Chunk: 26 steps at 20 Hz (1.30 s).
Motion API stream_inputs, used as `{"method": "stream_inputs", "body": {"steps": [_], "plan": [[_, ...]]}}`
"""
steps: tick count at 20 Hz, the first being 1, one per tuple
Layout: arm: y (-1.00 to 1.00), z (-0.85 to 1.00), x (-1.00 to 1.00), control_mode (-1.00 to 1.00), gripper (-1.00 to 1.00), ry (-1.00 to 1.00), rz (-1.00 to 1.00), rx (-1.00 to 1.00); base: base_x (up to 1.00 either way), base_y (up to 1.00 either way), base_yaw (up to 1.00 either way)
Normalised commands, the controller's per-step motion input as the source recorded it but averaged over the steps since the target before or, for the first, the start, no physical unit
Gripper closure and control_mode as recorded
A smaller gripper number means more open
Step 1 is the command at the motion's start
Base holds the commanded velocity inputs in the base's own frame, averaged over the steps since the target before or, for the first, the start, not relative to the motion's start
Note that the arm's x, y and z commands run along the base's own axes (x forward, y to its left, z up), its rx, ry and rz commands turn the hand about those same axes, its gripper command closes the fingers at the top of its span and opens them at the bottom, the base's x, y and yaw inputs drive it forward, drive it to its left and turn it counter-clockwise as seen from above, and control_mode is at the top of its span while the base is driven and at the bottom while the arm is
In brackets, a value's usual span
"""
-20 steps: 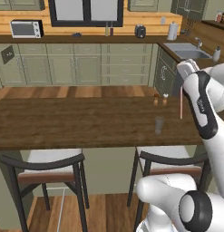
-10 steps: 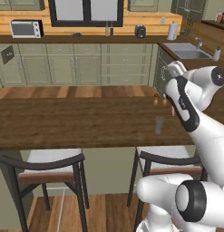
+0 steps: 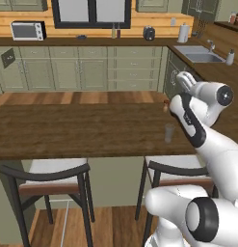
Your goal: Take a straw from the drawer in front and place it inside the glass cup on the dining counter.
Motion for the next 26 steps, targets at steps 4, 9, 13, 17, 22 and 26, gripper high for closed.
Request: {"method": "stream_inputs", "body": {"steps": [4,9,13,17,22,26], "plan": [[-0.10,-0.20,0.03,-1.00,1.00,-0.10,-0.06,0.00,0.00,0.00,0.00],[-0.15,-0.16,0.16,-1.00,1.00,-0.01,-0.07,0.00,0.00,0.00,0.00],[-0.11,-0.04,0.22,-1.00,1.00,0.00,-0.06,0.00,0.00,0.00,0.00],[-0.06,-0.07,0.23,-1.00,1.00,0.03,-0.04,0.03,0.00,0.00,0.00],[0.00,-0.13,0.16,-1.00,1.00,0.07,-0.01,0.09,0.00,0.00,0.00],[0.00,-0.12,0.28,-1.00,1.00,0.07,0.00,0.08,0.00,0.00,0.00]]}}
